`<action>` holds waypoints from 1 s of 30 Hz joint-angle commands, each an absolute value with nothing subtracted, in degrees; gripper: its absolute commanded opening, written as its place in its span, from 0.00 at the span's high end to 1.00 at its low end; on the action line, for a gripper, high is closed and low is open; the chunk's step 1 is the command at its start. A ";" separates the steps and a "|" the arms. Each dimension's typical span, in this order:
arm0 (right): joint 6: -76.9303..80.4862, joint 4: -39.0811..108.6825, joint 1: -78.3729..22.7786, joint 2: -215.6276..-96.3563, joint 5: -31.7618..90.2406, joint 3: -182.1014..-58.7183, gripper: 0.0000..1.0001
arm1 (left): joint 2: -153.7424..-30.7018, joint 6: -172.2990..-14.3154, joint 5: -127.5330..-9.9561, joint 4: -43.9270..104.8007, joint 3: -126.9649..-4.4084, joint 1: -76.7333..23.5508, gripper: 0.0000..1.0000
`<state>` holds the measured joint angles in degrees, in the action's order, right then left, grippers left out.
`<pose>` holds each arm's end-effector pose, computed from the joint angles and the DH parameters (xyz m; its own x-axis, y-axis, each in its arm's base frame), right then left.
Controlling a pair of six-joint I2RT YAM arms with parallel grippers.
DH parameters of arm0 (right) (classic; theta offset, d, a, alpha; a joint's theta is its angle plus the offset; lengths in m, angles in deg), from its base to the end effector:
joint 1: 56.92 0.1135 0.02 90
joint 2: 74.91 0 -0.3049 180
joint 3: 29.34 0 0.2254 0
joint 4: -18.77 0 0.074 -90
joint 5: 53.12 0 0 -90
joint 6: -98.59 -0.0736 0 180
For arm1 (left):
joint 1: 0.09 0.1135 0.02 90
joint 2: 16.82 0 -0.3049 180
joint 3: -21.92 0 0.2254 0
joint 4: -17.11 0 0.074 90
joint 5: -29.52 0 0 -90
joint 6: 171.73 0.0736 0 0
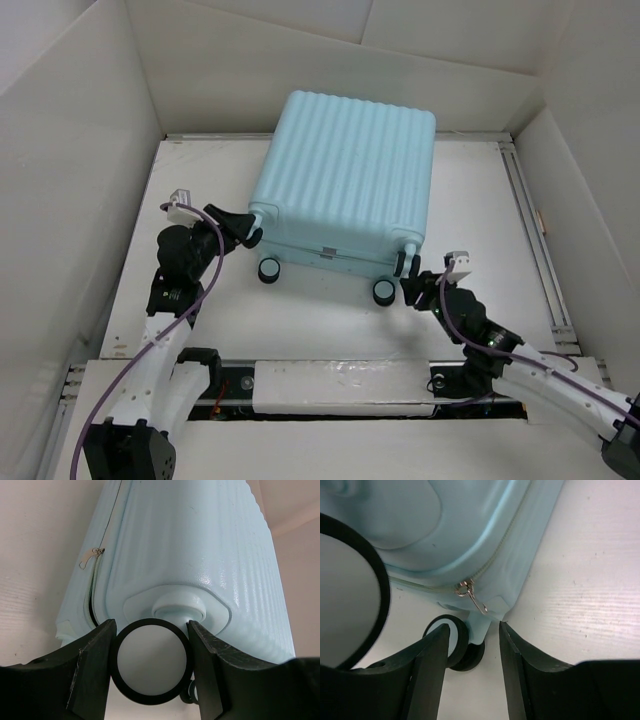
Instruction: Pack the luggage
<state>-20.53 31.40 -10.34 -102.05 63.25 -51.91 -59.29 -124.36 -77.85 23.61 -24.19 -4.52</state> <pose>0.0973 0.0553 0.1932 -0.3523 0.2620 -0.8985 -0.2148 0.9117 0.3501 0.1619 -0.0346 0.3265 -0.2879 -0.6260 -0.7247 0.2393 0.6858 -0.6874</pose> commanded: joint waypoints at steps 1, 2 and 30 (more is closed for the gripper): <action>-13.31 22.27 -9.90 -102.94 61.94 -54.88 0.51 | -58.92 -127.52 -82.54 13.65 -27.18 -5.80 1.00; -12.60 21.56 -9.90 -103.73 62.45 -54.88 0.51 | -58.92 -128.04 -83.07 13.64 -27.18 -5.80 1.00; -9.86 7.14 -11.75 -116.40 65.44 -54.80 1.00 | -56.72 -127.43 -83.51 14.79 -26.04 -5.80 1.00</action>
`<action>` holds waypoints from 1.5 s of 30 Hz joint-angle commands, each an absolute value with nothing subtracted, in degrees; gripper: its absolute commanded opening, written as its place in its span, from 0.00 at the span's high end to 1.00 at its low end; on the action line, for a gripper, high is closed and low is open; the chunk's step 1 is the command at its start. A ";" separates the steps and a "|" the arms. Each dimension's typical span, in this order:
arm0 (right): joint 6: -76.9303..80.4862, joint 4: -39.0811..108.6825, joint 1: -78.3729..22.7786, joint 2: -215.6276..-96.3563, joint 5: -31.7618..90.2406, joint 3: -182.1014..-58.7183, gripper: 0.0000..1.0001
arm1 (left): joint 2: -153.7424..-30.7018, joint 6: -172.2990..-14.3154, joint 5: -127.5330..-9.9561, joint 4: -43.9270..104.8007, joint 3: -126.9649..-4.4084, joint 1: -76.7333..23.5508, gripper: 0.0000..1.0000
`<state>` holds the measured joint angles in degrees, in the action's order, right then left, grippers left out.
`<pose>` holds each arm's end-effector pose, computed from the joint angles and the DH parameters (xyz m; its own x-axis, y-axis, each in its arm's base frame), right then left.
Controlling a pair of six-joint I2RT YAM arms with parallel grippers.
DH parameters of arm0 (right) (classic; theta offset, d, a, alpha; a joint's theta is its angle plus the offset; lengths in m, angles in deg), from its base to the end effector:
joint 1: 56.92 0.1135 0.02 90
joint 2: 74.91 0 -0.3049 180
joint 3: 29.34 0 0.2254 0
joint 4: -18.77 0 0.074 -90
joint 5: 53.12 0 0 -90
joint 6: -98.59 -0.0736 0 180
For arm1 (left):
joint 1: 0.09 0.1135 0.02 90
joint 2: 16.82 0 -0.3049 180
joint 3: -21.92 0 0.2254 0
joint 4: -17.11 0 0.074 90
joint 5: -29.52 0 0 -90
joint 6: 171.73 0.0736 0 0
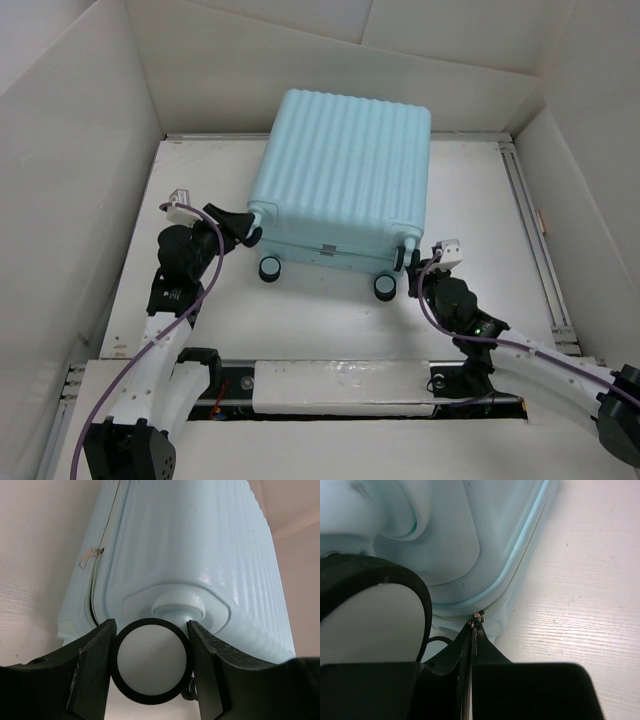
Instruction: Pack the luggage
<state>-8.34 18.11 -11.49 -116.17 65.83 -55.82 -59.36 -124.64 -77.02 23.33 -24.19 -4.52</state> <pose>0.1257 0.0768 0.2233 -0.2494 0.1099 -0.9621 -0.2314 0.9580 0.1694 0.1626 -0.0336 0.3270 -0.2772 -0.6332 -0.7227 0.2305 0.6864 -0.6898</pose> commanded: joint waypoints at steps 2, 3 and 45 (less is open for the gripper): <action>-11.00 5.12 -11.75 -115.79 64.40 -53.05 1.00 | -56.19 -127.43 -84.03 13.56 -25.34 -5.80 1.00; -11.88 3.03 -11.75 -115.00 63.52 -52.43 1.00 | -56.19 -128.30 -84.04 12.86 -24.46 -5.80 1.00; -30.61 15.89 22.53 -155.97 83.14 -83.89 0.77 | -48.03 -132.37 -99.16 2.99 -10.05 -10.11 1.00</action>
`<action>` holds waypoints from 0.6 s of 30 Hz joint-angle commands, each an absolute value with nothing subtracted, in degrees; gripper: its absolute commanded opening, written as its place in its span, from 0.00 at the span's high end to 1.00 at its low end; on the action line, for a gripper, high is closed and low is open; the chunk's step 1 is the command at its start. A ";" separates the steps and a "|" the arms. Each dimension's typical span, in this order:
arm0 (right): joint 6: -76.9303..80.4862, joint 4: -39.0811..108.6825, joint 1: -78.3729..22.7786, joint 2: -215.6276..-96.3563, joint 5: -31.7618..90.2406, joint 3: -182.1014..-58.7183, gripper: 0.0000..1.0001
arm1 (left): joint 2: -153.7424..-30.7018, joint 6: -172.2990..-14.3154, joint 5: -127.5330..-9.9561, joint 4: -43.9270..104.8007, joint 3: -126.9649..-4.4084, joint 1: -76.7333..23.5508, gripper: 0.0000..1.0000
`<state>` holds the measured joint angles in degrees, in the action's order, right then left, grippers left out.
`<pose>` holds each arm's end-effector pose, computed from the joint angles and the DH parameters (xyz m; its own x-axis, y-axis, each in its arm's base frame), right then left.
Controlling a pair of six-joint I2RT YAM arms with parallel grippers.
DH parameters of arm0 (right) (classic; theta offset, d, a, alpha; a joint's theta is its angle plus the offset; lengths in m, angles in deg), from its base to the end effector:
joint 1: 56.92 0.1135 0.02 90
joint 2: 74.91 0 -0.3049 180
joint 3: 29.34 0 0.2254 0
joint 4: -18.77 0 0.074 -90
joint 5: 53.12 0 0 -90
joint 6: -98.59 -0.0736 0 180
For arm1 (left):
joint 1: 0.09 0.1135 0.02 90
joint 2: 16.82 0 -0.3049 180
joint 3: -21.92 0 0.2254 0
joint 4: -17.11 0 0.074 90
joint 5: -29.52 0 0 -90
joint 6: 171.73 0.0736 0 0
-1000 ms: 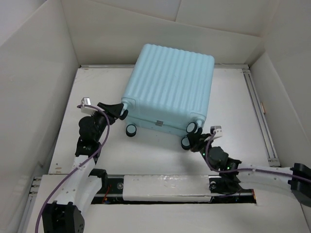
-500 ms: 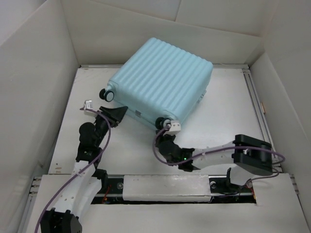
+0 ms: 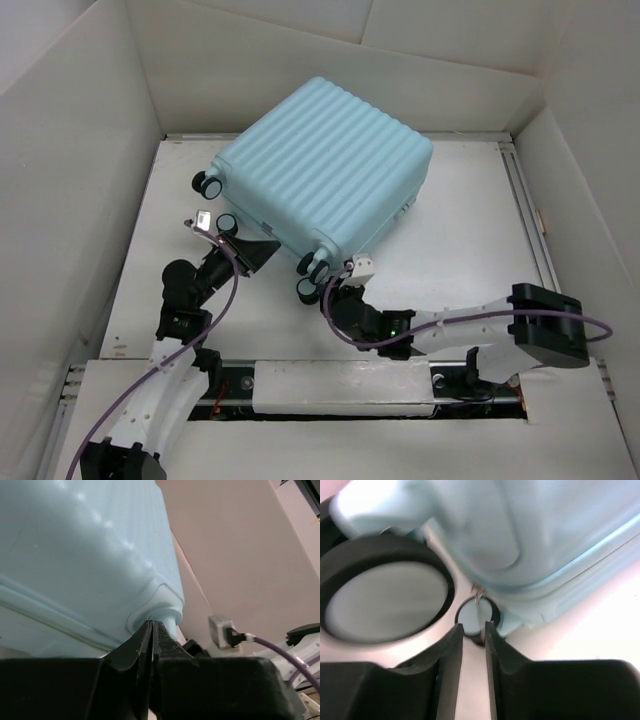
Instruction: Pack the luggage
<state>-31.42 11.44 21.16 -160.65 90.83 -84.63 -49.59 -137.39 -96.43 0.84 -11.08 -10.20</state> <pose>0.1201 0.2808 0.2573 -0.3336 0.2516 -0.9085 -0.2713 0.8973 0.3481 0.1077 -0.0631 0.3174 -0.4172 -0.6046 -0.6786 0.6236 0.3527 -0.6976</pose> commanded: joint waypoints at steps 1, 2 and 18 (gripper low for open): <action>-30.61 18.19 23.05 -154.64 81.63 -83.89 0.67 | -47.06 -131.13 -97.07 5.01 -9.52 -10.11 1.00; -30.61 23.08 24.45 -151.58 81.62 -84.41 0.46 | -46.01 -129.21 -96.18 7.64 -7.77 -10.11 1.00; -30.78 38.49 21.04 -148.35 75.55 -98.11 0.00 | -43.18 -121.64 -95.02 8.99 -0.55 -10.11 0.64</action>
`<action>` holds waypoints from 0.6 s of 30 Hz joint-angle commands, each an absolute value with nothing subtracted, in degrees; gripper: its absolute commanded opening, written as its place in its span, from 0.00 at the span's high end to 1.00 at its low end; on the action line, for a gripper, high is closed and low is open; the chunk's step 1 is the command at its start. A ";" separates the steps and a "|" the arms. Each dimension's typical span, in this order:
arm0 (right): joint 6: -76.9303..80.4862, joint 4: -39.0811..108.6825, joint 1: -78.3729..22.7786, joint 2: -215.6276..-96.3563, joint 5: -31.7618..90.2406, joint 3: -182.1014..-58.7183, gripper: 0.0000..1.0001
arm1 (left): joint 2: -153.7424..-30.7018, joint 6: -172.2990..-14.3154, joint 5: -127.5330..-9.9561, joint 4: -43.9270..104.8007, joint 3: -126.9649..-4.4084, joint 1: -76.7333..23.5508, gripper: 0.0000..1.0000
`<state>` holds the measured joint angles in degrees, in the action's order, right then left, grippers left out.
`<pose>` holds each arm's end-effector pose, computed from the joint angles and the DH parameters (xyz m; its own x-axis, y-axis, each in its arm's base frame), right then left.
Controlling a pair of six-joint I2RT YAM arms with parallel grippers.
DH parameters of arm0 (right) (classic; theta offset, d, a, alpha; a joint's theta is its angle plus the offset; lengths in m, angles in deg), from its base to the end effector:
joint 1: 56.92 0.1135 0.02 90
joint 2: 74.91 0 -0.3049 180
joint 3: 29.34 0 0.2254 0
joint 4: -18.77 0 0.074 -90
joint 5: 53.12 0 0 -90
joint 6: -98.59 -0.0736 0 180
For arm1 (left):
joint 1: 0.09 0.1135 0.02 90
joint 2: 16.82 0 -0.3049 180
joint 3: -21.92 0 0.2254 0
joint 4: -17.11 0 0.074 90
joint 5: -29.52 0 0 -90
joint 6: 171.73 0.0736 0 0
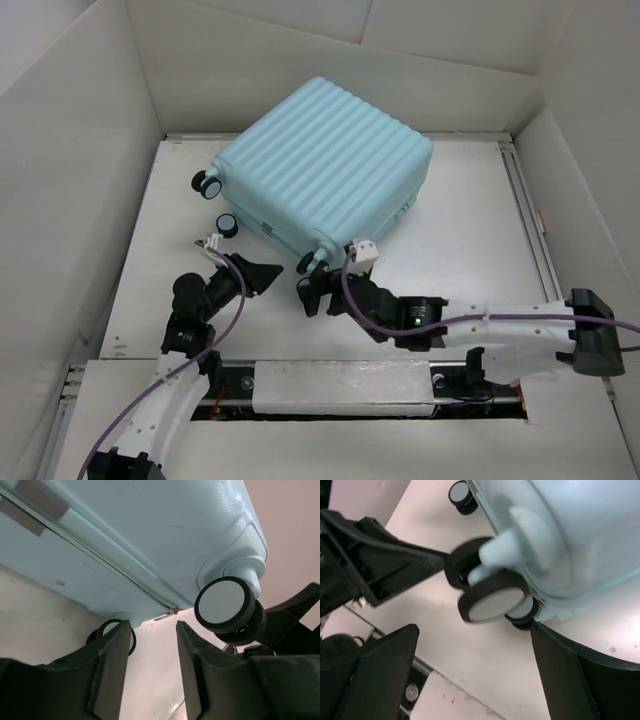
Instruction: Pack the luggage
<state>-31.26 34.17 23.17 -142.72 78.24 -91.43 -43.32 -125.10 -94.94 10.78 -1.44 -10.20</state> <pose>0.0909 0.2376 0.3268 -0.4534 0.1994 -0.8687 -0.4465 0.7928 0.4149 0.0977 -0.0597 0.2447 -0.4415 -0.4964 -0.7474 0.5471 0.5113 -0.6628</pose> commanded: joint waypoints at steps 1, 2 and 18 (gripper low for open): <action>-30.78 39.21 21.04 -150.13 75.55 -99.78 0.00 | -43.18 -121.11 -95.02 8.99 -0.03 -10.11 0.61; -30.78 39.22 20.34 -151.54 75.55 -102.06 0.00 | -43.18 -120.23 -95.02 8.99 -0.02 -10.11 0.59; -37.64 43.25 10.67 -139.71 83.55 -95.23 0.99 | -42.21 -114.07 -93.27 5.92 1.30 -10.11 0.48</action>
